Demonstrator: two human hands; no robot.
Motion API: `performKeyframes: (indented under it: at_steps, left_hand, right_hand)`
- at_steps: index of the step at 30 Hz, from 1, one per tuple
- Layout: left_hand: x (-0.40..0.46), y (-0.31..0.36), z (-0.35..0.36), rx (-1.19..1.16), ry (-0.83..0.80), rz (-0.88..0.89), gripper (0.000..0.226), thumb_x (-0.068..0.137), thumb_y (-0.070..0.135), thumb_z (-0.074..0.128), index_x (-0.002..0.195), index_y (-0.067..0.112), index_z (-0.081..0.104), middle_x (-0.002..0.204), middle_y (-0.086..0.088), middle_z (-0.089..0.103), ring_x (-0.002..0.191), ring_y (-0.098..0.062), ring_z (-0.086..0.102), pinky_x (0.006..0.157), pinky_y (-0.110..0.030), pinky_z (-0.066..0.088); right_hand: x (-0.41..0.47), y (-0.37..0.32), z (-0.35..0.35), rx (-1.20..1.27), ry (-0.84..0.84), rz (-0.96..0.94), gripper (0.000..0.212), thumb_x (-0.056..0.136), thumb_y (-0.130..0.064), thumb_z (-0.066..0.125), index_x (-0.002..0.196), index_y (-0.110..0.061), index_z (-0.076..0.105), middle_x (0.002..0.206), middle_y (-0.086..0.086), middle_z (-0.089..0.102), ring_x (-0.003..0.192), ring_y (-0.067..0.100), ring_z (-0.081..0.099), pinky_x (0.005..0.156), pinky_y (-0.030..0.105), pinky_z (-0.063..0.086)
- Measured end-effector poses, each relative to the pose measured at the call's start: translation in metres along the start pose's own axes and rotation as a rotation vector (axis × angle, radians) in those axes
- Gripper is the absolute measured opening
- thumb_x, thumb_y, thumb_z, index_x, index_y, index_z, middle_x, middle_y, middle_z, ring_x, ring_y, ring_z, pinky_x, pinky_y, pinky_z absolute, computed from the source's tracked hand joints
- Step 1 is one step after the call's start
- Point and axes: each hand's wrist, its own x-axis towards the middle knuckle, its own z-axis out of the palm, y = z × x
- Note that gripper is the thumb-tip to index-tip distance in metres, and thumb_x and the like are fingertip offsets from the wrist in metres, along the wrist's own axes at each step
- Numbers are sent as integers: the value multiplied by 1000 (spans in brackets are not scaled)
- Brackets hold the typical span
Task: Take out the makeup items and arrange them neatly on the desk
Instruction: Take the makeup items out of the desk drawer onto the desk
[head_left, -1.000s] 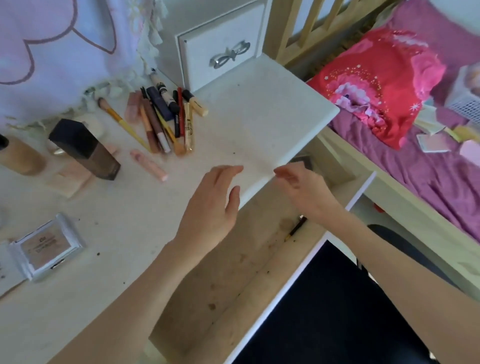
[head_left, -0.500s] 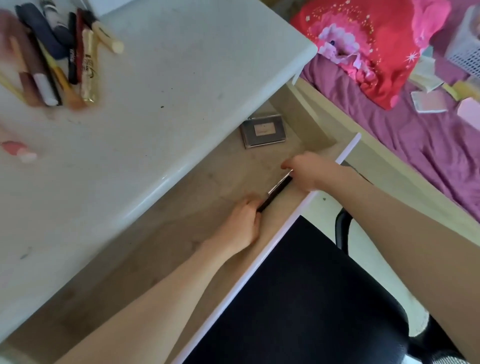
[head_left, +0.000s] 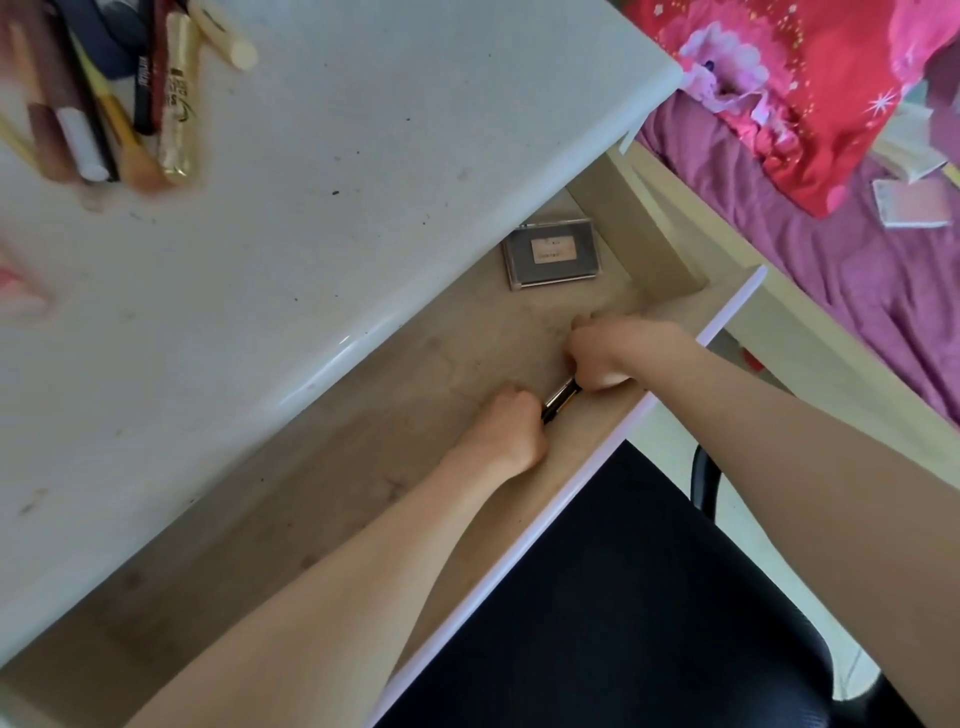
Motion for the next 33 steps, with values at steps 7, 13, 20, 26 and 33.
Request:
performKeyframes:
  at_steps: [7,13,20,26,33]
  left_hand:
    - [-7,2,-6,-31,-69,-46,19,90,6,43,105,2,55,108,-20,57,96,-34,56,67,-30,38]
    - [-16,-4,-8,-84,-113,-94,20,91,4,40,105,0,55,106,-18,58,87,-28,55,66,-28,38]
    - [-31,-13,-24,-10,-224,-89,15,92,4,35,101,7,47,86,-4,43,71,-16,47,58,-22,38]
    - [-58,-41,-44,32,-182,-147,14,93,8,32,91,15,43,75,-1,43,60,-11,42,50,-21,35]
    - [-104,-61,-56,-179,-60,-81,13,99,20,33,109,16,40,82,6,53,67,-9,56,53,-25,47]
  right_hand:
    - [-1,0,-2,53,-101,-5,22,86,-12,39,97,-7,58,112,15,58,97,26,51,74,34,45]
    - [-5,-9,-2,63,-141,-56,30,88,-11,40,108,-8,62,106,13,61,102,29,57,67,29,42]
    - [-17,-17,0,67,-97,-122,26,93,-19,49,112,-7,63,108,12,62,87,25,56,66,27,40]
    - [-30,-25,4,94,-113,-53,23,90,-2,40,100,-1,61,77,6,48,68,21,44,51,24,32]
    - [-45,-44,-1,53,-122,-15,23,88,2,37,70,-9,47,65,3,39,56,15,35,56,24,33]
